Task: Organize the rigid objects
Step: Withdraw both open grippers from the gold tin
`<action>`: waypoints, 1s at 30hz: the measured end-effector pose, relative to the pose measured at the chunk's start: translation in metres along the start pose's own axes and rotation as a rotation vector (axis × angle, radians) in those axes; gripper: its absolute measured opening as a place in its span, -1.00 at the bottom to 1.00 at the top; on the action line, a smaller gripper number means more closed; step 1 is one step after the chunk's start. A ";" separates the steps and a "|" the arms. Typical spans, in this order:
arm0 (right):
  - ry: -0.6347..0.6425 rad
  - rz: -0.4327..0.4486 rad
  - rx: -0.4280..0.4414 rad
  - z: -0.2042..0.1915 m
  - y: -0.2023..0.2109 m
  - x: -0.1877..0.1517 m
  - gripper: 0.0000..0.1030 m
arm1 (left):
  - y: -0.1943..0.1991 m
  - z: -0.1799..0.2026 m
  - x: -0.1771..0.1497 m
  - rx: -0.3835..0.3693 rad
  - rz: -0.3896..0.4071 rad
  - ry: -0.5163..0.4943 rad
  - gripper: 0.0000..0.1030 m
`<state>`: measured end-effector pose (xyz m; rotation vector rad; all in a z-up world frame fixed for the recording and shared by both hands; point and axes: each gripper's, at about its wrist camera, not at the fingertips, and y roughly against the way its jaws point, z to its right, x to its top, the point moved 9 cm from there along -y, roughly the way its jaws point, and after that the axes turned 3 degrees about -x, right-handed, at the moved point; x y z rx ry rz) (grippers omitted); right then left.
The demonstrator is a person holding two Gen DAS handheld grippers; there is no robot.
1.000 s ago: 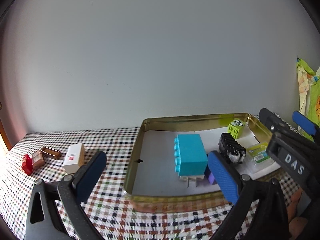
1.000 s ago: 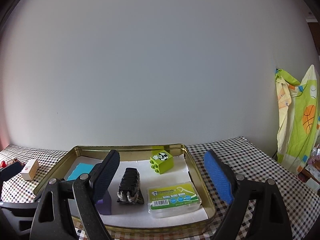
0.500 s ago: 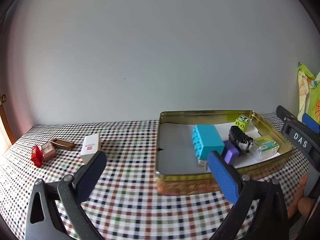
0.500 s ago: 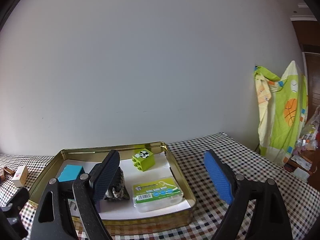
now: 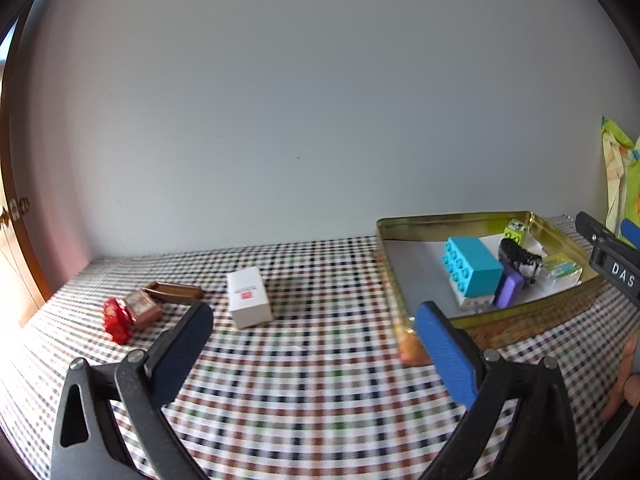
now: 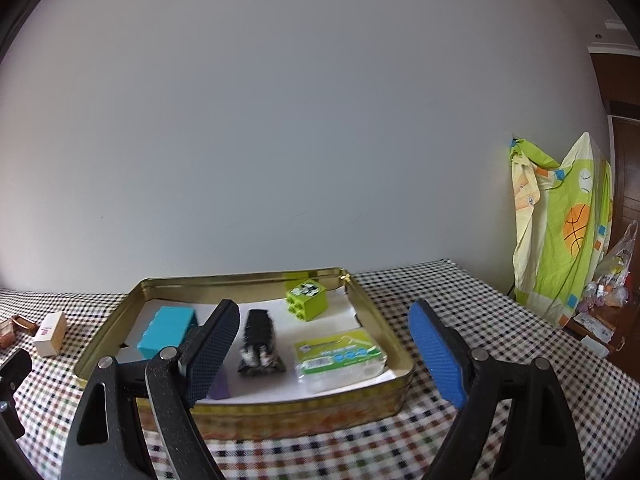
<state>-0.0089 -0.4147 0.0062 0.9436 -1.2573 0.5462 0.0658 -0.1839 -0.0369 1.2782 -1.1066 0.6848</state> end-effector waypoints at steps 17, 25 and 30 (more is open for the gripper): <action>0.068 -0.020 0.081 -0.127 0.040 -0.012 0.71 | 0.013 -0.135 -0.014 0.099 0.005 0.031 0.99; 0.179 -0.013 0.131 -0.207 0.053 -0.020 0.71 | 0.018 -0.187 -0.022 0.113 0.005 0.078 0.99; 0.238 -0.013 0.139 -0.235 0.053 -0.023 0.71 | 0.015 -0.211 -0.027 0.117 -0.011 0.125 0.99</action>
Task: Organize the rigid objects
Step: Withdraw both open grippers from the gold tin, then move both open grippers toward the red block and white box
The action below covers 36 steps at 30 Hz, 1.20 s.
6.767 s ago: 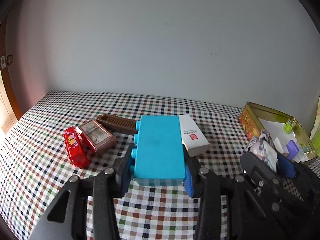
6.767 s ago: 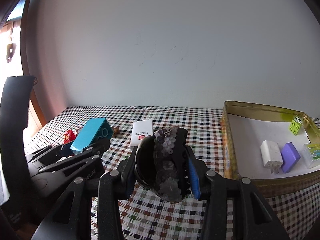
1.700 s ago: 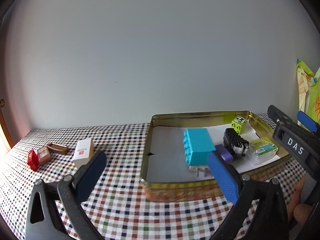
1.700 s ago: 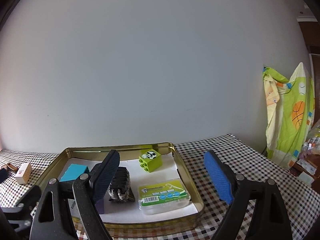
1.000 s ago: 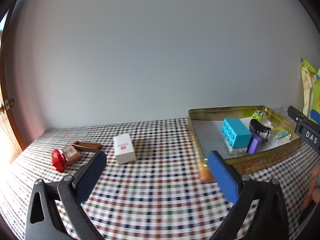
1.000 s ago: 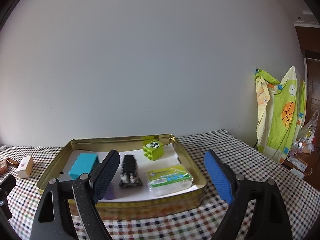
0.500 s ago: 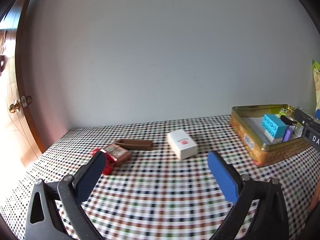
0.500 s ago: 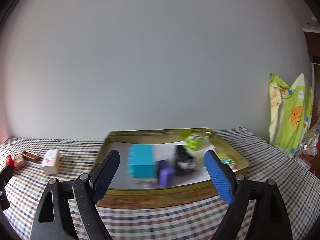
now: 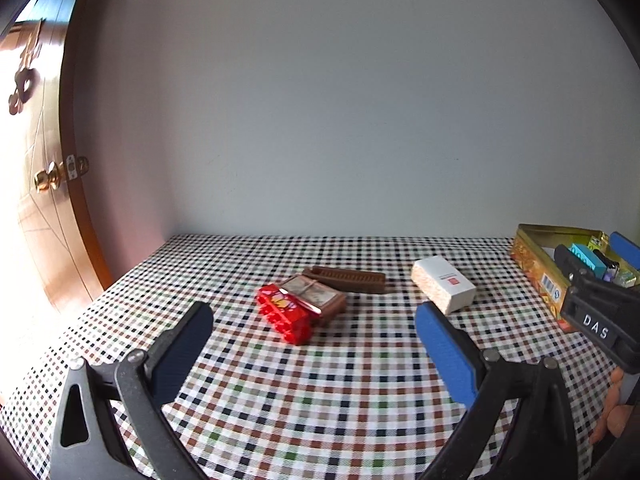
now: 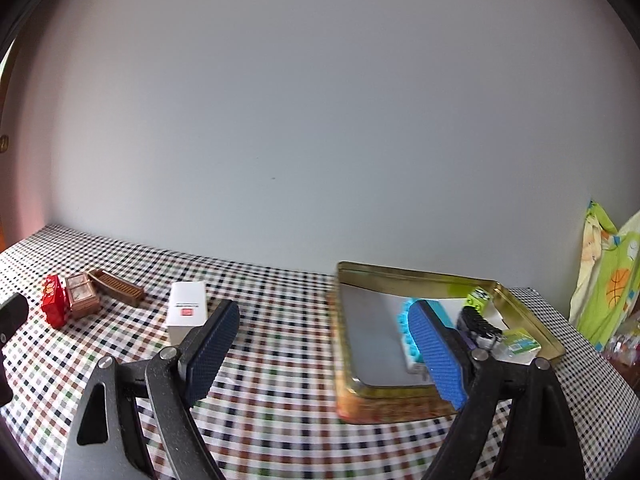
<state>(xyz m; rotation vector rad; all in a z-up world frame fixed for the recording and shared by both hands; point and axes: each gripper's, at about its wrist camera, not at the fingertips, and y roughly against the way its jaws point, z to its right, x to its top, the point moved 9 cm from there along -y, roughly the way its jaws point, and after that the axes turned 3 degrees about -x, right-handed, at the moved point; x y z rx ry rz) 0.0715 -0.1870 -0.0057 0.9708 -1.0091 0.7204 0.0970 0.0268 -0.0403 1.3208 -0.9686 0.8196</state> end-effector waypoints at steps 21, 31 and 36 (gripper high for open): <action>-0.170 -0.097 0.117 -0.013 -0.028 -0.004 0.71 | -0.033 -0.023 -0.005 0.045 -0.092 0.040 0.99; -0.189 -0.150 0.185 -0.019 -0.031 -0.010 0.71 | -0.047 -0.077 -0.025 0.073 -0.184 0.276 0.99; -0.123 -0.223 0.265 -0.040 -0.040 -0.017 0.71 | -0.053 -0.080 -0.032 0.052 -0.229 0.300 0.99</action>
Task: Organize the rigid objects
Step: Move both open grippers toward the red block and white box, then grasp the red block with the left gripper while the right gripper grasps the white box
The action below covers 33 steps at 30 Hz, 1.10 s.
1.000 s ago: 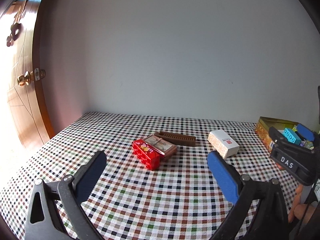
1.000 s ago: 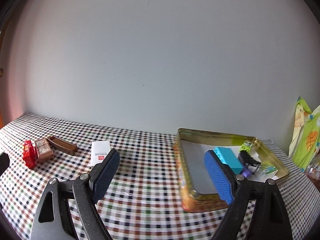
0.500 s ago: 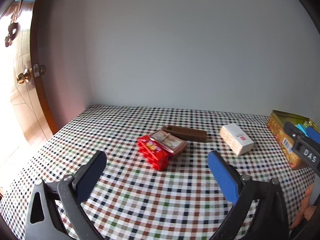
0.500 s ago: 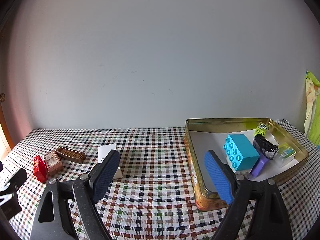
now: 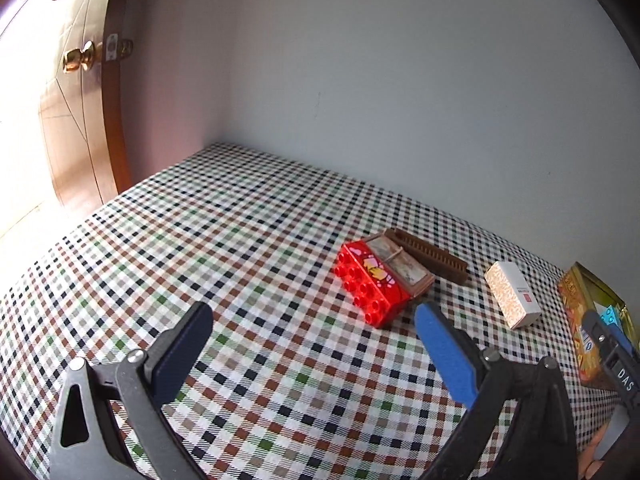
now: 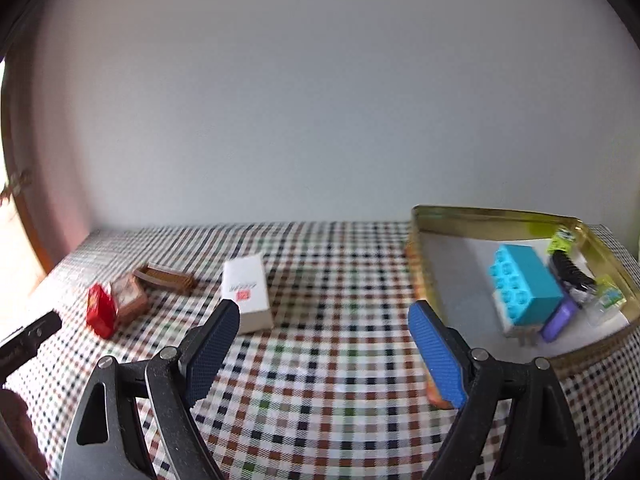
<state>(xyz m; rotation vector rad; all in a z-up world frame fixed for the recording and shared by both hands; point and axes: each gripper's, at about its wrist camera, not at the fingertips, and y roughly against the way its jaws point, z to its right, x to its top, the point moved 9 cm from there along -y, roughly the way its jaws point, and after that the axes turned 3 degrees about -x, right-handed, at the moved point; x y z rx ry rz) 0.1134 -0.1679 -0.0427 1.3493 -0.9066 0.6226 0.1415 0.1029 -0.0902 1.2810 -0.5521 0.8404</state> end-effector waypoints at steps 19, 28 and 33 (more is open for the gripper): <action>0.055 -0.275 0.065 -0.069 -0.095 -0.002 0.58 | -0.051 0.003 0.030 0.075 -0.040 -0.082 0.99; 0.067 -0.319 0.070 -0.076 -0.103 -0.008 0.25 | -0.100 0.025 0.034 0.096 -0.127 -0.047 0.82; 0.088 -0.321 0.071 -0.091 -0.106 -0.010 0.19 | -0.111 0.027 0.029 0.062 -0.156 -0.029 0.57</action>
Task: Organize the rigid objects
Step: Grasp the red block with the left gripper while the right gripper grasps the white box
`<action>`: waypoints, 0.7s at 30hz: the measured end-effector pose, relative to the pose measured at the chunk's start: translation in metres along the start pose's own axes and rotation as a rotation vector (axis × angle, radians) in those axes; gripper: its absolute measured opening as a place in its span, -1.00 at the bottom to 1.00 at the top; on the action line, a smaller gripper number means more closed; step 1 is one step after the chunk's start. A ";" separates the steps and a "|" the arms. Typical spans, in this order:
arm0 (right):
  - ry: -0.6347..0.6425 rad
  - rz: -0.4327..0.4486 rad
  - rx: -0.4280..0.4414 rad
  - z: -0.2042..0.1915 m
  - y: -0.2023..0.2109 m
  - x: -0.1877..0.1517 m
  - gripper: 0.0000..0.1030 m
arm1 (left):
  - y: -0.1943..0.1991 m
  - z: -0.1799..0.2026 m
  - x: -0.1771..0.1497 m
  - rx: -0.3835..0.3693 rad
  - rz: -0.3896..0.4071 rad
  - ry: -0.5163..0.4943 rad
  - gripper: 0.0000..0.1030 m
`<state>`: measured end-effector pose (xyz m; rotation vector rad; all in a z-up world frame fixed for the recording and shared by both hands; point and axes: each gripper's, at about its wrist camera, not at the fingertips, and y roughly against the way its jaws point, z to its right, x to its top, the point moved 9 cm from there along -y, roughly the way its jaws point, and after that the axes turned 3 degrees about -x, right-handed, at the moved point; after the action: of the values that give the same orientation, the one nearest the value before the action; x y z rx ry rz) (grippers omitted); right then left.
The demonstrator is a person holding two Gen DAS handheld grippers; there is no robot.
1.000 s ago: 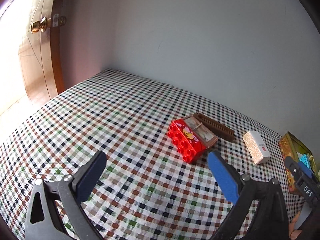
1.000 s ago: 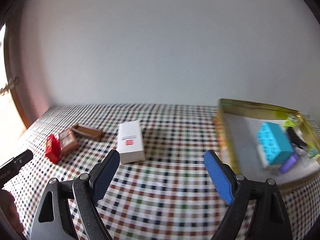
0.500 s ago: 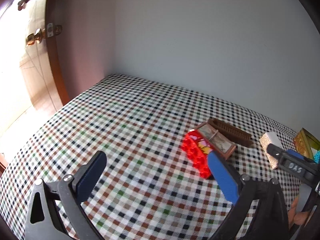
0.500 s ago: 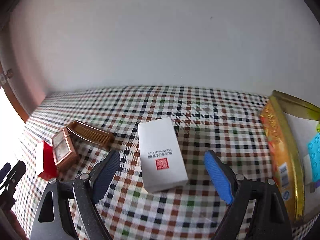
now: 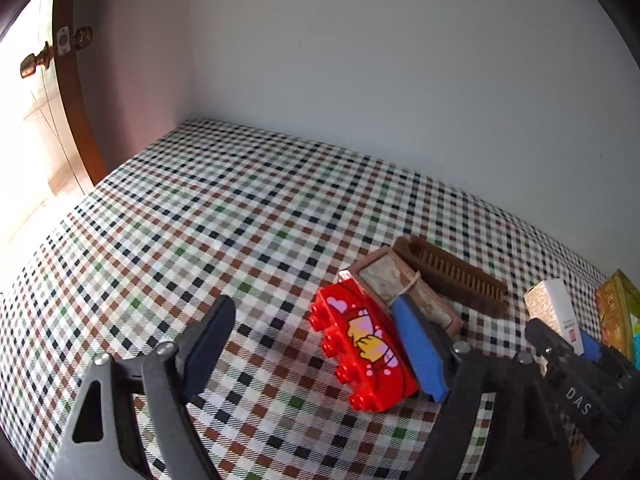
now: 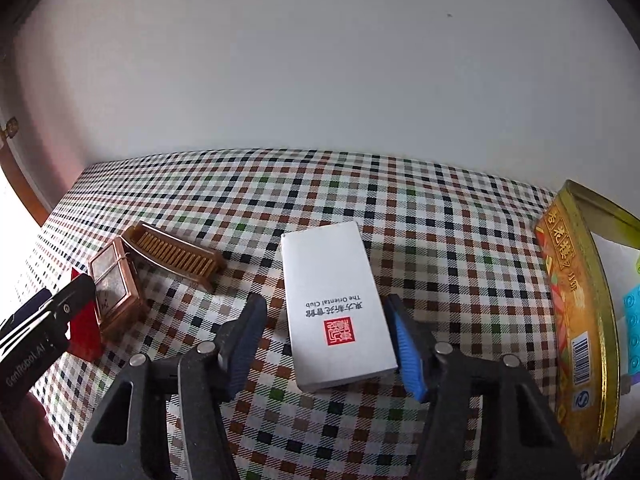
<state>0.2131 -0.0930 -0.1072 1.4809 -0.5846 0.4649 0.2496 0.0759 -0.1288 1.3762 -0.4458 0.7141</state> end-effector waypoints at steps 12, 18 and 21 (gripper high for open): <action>0.033 0.007 0.025 0.003 0.010 -0.010 -0.15 | 0.019 -0.013 -0.022 -0.119 -0.062 -0.027 -0.53; 0.044 0.004 0.025 -0.001 0.010 -0.004 -0.14 | 0.015 -0.010 -0.019 -0.099 -0.056 -0.039 -0.51; 0.061 0.003 0.021 -0.005 0.009 -0.003 -0.14 | 0.007 -0.006 -0.015 -0.086 -0.056 -0.056 -0.59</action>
<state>0.2058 -0.0872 -0.1023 1.4808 -0.5358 0.5179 0.2334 0.0790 -0.1351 1.3249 -0.4754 0.6055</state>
